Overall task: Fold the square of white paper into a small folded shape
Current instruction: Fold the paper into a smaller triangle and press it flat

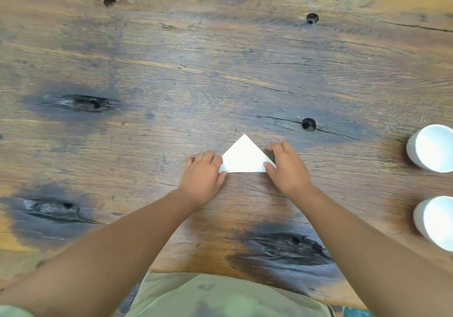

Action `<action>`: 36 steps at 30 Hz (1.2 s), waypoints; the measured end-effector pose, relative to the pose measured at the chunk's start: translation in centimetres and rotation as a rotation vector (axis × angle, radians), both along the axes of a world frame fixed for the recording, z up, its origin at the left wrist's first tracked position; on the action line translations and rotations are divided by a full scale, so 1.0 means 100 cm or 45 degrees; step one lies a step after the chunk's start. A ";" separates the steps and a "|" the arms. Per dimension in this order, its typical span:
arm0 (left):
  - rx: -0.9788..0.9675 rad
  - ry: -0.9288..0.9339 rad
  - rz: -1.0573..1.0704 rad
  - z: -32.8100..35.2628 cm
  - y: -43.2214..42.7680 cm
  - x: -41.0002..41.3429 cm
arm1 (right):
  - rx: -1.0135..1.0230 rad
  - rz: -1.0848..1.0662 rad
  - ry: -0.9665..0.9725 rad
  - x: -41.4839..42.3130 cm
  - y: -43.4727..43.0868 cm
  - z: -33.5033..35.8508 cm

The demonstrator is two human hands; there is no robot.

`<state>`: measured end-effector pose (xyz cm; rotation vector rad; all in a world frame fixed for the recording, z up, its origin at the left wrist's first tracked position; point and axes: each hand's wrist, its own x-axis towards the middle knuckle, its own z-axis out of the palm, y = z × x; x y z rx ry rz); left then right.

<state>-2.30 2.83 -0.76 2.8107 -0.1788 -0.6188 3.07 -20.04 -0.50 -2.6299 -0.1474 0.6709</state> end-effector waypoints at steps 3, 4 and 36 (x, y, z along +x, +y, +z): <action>0.001 -0.004 -0.112 -0.005 -0.013 -0.001 | -0.069 -0.049 -0.017 -0.007 0.000 -0.005; -0.012 0.007 -0.163 -0.007 -0.016 -0.002 | -0.087 -0.075 -0.016 -0.009 0.000 -0.007; -0.039 0.163 -0.390 -0.020 -0.012 -0.014 | 0.453 -0.576 0.252 -0.008 0.002 -0.006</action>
